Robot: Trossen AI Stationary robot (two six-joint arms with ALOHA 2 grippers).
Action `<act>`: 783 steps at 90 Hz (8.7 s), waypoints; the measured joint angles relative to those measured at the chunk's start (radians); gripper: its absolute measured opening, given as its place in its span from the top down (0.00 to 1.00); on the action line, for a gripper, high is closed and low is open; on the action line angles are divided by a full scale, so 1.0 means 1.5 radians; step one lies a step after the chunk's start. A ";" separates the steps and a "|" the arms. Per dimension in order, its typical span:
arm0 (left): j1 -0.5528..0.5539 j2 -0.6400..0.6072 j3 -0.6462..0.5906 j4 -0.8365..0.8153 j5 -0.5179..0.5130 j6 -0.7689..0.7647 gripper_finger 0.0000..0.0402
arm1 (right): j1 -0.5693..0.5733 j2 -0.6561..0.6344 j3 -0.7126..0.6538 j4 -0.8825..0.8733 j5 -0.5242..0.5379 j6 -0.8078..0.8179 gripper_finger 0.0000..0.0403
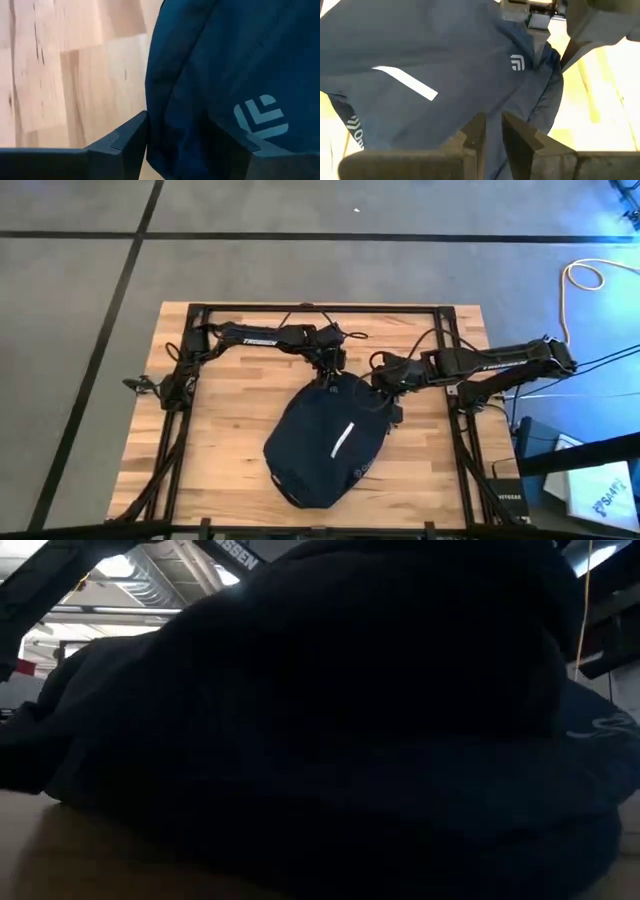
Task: Unpack backpack
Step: Open the blue backpack
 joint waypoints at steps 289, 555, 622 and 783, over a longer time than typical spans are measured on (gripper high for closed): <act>0.056 -0.085 -0.009 0.086 -0.064 -0.056 0.93 | -0.127 -0.046 -0.504 0.588 0.126 -0.015 0.55; -0.013 -0.042 -0.008 0.220 -0.204 -0.037 0.93 | -0.062 -0.096 -0.401 0.362 0.142 -0.062 1.00; -0.034 0.031 0.124 0.110 -0.135 0.005 0.51 | 0.022 -0.096 -0.267 0.196 0.122 0.009 1.00; -0.016 0.120 0.123 0.267 -0.154 -0.059 1.00 | 0.068 -0.030 -0.267 0.301 -0.004 0.020 1.00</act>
